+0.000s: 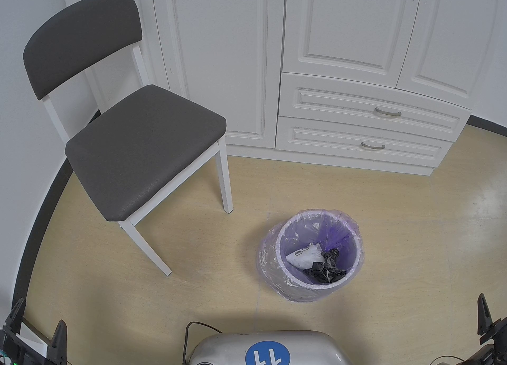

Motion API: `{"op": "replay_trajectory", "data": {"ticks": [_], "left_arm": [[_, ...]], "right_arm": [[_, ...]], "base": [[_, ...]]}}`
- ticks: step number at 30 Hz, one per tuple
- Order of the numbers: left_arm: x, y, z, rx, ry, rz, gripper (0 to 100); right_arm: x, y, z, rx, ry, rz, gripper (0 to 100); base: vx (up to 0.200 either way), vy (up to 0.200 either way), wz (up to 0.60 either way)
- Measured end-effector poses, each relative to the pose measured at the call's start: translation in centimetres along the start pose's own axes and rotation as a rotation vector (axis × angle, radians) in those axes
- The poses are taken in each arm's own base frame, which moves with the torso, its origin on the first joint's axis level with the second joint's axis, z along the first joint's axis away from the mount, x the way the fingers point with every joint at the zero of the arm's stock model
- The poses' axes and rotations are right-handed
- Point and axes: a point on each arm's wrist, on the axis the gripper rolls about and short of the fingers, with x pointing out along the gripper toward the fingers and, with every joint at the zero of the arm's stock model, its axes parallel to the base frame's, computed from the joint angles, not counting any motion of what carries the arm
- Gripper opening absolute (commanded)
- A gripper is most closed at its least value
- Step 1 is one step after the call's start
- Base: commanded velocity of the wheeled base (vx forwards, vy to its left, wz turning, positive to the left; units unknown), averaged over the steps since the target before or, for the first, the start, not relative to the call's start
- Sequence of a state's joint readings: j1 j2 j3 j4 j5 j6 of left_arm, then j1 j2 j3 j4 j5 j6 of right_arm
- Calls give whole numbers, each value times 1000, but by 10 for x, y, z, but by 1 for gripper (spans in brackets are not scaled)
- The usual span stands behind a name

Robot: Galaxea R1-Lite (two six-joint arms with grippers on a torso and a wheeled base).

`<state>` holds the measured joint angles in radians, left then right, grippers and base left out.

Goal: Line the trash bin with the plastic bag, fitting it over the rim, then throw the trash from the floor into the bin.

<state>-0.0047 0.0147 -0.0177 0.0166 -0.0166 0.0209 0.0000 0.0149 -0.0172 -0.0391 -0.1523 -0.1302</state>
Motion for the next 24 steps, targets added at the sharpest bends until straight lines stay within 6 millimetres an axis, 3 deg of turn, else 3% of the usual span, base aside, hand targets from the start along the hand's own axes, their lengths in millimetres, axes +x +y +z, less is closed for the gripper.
{"op": "replay_trajectory", "data": {"ticks": [6,11,24], "left_arm": [[0,0,0,0,0,0,100],[0,0,0,0,0,0,100],[0,0,2,-6,-15,6,100]], "right_arm": [[0,2,0,-26,-12,105,100],[-1,5,-6,62,42,208,100],[-1,5,-7,104,59,194,100]], "base": [[0,0,0],[0,0,0],[0,0,0]]}}
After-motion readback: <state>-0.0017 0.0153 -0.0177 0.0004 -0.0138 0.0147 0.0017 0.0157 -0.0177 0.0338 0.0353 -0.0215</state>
